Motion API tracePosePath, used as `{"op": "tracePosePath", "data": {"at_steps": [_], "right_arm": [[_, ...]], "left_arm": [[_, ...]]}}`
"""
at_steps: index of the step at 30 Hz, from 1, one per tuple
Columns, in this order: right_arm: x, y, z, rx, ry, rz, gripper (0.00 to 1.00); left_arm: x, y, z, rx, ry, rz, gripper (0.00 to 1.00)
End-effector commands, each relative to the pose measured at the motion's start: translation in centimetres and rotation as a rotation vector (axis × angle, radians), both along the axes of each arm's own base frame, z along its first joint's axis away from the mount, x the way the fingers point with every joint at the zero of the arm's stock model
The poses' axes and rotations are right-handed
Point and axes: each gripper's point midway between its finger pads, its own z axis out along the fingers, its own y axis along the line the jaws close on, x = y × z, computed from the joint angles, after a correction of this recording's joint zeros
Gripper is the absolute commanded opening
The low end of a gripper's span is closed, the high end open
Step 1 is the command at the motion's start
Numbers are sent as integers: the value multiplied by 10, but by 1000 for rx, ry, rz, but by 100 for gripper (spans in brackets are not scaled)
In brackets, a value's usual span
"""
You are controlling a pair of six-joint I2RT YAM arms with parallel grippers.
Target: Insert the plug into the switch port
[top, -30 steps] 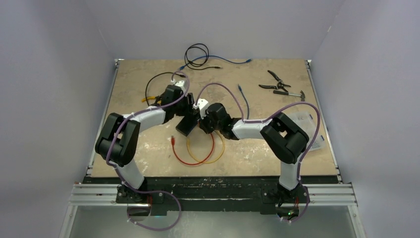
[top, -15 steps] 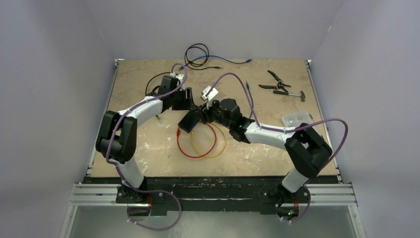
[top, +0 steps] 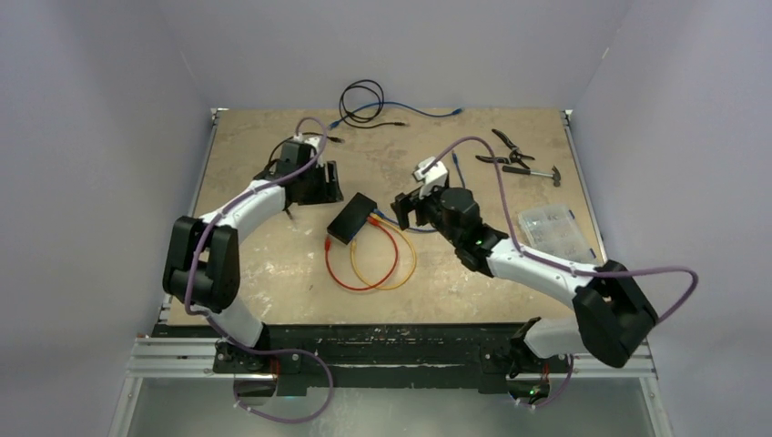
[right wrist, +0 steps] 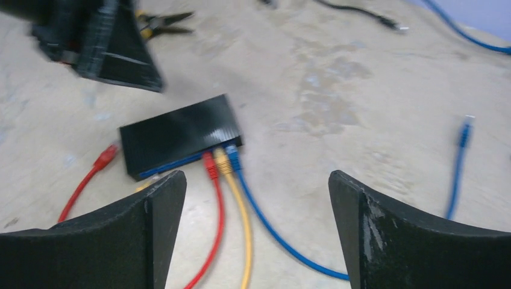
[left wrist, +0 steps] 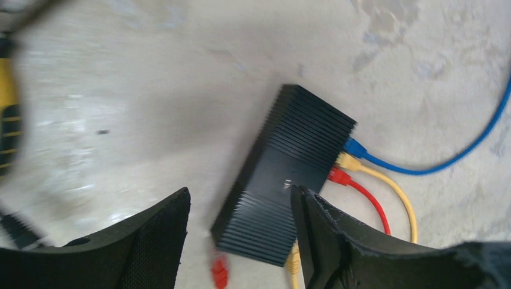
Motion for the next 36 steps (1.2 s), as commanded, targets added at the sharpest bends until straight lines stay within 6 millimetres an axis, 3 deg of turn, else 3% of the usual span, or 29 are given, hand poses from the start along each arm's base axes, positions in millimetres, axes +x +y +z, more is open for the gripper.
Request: {"op": "tracePosePath", "data": {"at_steps": [1,6,9,13,16,21,25,31,36], "right_arm": [[6,-39,25,79,-36,-150,92],[2,-52,28,92,-46,-190,94],[1,-56,21,84,-37,-202,94],[-2,-61,17,84,-33,-219,97],[-6,-67,15,79,-29,-231,99],[-9,-74,13,75,-18,-256,99],[-12,-80,14,82,-15,-275,99],[-16,-91,11,84,-3,-316,99],[-19,-94,11,103,2,-327,99]], "left_arm": [[19,58,44,94,-112,193,63],[22,123,46,155,-109,431,67],[26,147,40,117,-93,525,67],[34,173,17,29,-43,611,67],[48,178,3,-42,-22,624,67],[74,169,-19,-124,21,599,65],[83,168,-34,-140,40,602,61],[81,166,-46,-148,65,580,35],[78,166,-37,-133,45,552,12]]}}
